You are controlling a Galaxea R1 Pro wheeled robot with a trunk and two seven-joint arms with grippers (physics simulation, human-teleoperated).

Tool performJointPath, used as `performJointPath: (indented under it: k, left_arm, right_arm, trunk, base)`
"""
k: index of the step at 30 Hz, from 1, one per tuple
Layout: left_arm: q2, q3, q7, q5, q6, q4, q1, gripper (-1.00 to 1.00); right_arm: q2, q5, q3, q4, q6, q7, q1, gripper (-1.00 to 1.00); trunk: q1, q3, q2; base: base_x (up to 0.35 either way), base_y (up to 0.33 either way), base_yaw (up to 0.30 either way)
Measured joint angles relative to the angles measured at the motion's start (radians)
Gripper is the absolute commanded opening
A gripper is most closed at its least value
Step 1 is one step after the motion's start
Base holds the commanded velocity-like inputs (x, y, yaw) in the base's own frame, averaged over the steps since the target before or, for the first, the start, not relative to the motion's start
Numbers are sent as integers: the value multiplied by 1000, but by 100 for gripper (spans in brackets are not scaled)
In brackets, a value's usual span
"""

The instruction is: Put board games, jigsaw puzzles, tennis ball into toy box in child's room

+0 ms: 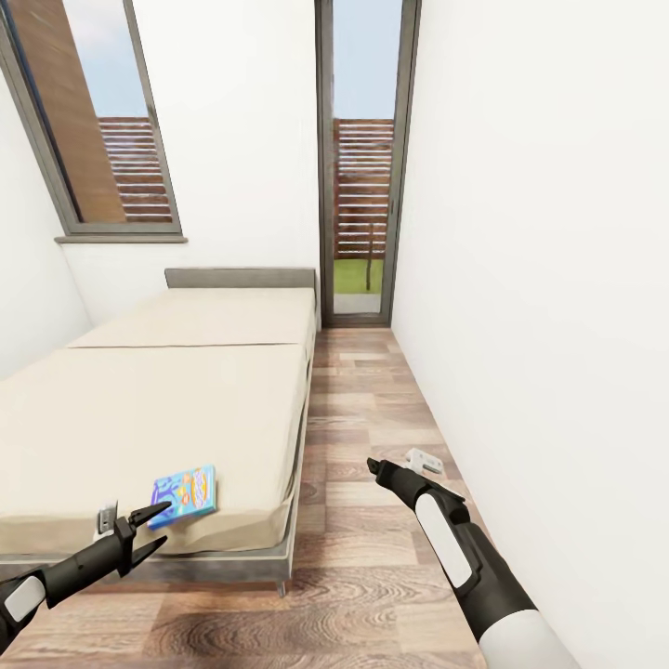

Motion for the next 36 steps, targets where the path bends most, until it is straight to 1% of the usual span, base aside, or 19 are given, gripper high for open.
performJointPath:
  k: [4,19,24,36]
  left_arm:
    - [0,0,0,0,0,0,0,100]
    - [2,0,-1,0,0,0,0,100]
    - [2,1,-1,0,0,0,0,100]
    - [2,-1,-1,0,0,0,0,100]
  right_arm:
    - [0,0,0,0,0,0,0,100]
    - [0,0,0,0,0,0,0,100]
    - [0,0,0,0,0,0,0,100]
    - [0,0,0,0,0,0,0,100]
  trunk:
    - [-15,13,28]
    - [-15,13,28]
    - [-35,28,63]
    - [-35,28,63]
  base:
    - [0,0,0]
    - [0,0,0]
    - [0,0,0]
    - [0,0,0]
